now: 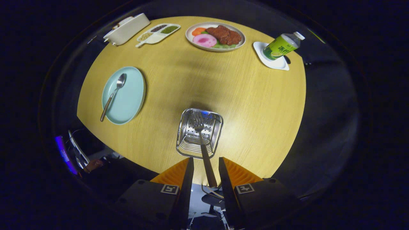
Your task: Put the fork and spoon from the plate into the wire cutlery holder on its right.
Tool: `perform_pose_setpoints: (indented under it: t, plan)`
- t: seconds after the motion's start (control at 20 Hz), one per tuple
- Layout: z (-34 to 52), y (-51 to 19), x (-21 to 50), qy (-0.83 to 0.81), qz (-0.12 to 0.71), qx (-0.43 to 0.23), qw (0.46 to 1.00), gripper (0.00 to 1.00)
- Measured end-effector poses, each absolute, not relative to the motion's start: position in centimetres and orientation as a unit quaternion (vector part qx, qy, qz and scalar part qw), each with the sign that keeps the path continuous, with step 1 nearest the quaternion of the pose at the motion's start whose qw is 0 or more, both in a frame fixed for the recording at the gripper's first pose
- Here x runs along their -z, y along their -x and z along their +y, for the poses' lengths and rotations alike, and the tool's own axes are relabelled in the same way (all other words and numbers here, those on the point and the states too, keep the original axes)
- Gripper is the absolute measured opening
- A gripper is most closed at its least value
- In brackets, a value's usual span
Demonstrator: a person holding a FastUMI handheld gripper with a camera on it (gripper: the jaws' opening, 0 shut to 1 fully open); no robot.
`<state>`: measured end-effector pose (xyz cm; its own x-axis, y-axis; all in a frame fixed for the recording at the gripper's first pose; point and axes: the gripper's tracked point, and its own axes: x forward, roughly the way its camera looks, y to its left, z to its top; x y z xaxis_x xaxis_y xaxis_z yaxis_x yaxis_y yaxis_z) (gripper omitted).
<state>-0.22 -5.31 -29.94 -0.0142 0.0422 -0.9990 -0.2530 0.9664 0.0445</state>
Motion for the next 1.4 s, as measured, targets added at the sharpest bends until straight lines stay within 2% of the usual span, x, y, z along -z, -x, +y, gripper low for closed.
perform_pose_setpoints:
  t: [0.1, 0.2, 0.4, 0.6, 0.85, 1.4]
  plan:
    - [-3.1, -0.8, 28.0, 0.073, 0.648, -0.114, 0.75, 0.51]
    - [1.0, -1.4, 26.0, 0.055, 0.59, -0.133, 0.794, 0.57]
    - [11.0, -1.6, 25.1, -0.009, 0.525, -0.166, 0.834, 0.59]
    - [20.3, -1.6, 27.2, -0.097, 0.521, -0.166, 0.831, 0.6]
    - [25.9, -1.8, 32.1, -0.12, 0.533, -0.14, 0.826, 0.61]
    - [29.9, -1.4, 39.7, -0.097, 0.586, -0.085, 0.8, 0.61]
